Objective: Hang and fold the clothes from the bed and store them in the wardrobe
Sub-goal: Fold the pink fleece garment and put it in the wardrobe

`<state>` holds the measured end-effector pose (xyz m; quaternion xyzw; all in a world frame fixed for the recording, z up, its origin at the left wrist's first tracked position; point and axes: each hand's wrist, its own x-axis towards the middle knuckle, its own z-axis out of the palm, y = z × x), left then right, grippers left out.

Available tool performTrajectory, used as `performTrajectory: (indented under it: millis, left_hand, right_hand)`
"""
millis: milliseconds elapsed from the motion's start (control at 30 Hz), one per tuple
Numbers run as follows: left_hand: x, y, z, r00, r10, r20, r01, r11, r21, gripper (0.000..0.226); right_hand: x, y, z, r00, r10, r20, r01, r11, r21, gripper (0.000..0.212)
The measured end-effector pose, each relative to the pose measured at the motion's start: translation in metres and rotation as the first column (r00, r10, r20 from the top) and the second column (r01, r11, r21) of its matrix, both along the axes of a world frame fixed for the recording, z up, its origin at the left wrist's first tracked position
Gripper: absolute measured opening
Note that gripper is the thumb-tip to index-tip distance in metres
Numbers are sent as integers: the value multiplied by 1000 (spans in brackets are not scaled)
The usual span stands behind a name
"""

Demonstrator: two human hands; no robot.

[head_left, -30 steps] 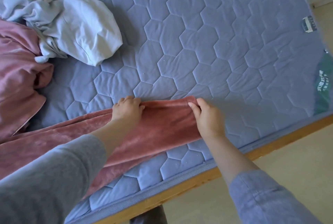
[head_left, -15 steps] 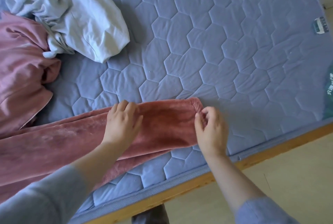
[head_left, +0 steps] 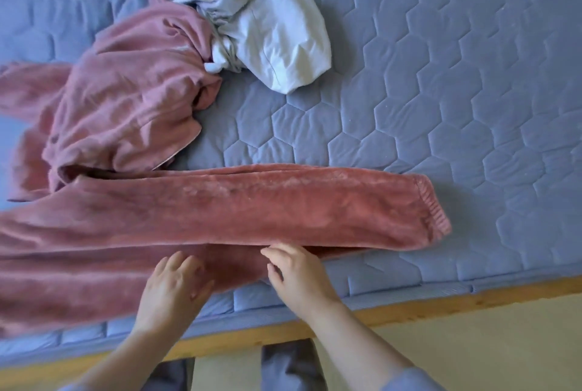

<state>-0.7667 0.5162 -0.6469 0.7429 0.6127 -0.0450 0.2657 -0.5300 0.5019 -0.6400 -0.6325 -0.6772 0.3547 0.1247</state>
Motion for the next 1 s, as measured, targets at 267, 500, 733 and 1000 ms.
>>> performTrajectory:
  millis: [267, 500, 733, 1000]
  left_hand:
    - [-34, 5, -21, 998, 36, -55, -46, 982, -182, 13]
    - [-47, -2, -17, 995, -67, 76, 85, 962, -261, 7]
    - [-52, 5, -13, 990, 50, 134, -12, 963, -269, 22]
    - [-58, 51, -20, 980, 177, 92, -161, 974, -160, 54]
  right_hand:
    - [-37, 9, -18, 979, 43, 198, 4, 973, -231, 65]
    - [-53, 20, -20, 888, 54, 457, 66, 967, -244, 49]
    - [-79, 76, -10, 934, -109, 340, 109, 994, 19, 12]
    - [-90, 126, -27, 914, 40, 404, 30, 986, -165, 52]
